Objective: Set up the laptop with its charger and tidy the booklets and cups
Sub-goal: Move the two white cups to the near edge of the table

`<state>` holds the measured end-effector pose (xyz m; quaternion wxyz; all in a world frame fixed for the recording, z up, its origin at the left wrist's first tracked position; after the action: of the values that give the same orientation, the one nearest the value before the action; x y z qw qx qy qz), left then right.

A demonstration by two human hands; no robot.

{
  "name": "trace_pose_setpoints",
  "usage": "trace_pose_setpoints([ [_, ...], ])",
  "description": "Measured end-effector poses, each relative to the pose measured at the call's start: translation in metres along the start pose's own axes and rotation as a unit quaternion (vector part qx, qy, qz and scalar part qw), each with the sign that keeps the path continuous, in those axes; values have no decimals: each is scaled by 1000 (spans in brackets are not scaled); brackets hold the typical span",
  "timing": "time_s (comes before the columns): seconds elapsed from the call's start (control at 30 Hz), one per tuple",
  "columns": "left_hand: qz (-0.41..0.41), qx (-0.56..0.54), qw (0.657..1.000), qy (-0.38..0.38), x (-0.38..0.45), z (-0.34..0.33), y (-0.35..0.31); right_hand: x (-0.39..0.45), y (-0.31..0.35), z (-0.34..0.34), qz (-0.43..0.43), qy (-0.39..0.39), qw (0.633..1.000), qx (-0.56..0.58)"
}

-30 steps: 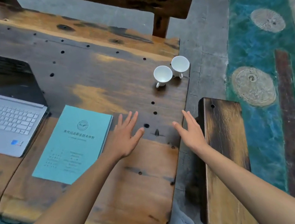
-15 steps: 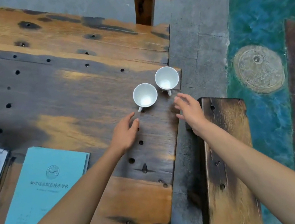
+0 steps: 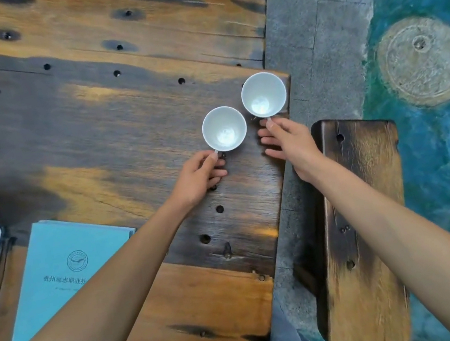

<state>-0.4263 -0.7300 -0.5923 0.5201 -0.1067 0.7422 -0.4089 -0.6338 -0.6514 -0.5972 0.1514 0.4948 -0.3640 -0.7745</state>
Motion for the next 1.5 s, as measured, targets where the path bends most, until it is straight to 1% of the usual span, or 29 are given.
trace_pose_setpoints([
  [0.13, 30, -23, 999, 24, 3, -5, -2, 5, 2, -1, 5, 13, 1000, -7],
  [0.27, 45, -63, 996, 34, 1, -7, -5, 3, 8, 1, 25, -1, 999, -25],
  [0.5, 34, -82, 996, 30, -31, 3, -8, -35, 8, -5, 43, -11, 999, 8],
  [0.8, -10, -121, 992, 21, -117, 29, 2, -123, -8, -20, 70, -2, 996, 51],
  [0.93, -24, -116, 993, 23, -156, 42, 22, -169, -22, -31, 86, -8, 995, 51],
  [1.1, -40, -119, 992, 23, -209, 61, 56, -231, -54, -57, 78, -15, 996, 43],
  [1.33, -59, -111, 991, 53, -296, 81, 111, -327, -120, -96, 67, -42, 996, 31],
  [1.5, -62, -97, 992, 59, -356, 95, 168, -392, -174, -118, 70, -60, 995, 25],
])
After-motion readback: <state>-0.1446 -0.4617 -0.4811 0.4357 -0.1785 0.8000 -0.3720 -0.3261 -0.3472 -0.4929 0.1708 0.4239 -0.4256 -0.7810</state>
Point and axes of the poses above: each hand's wrist, its own x-axis towards the middle knuckle, its own z-axis out of the back of the hand, y = z × x, the point moved 8 cm from there along x, towards the middle knuckle, and after that the axes turned 14 degrees about -x, right-handed, at the moved point
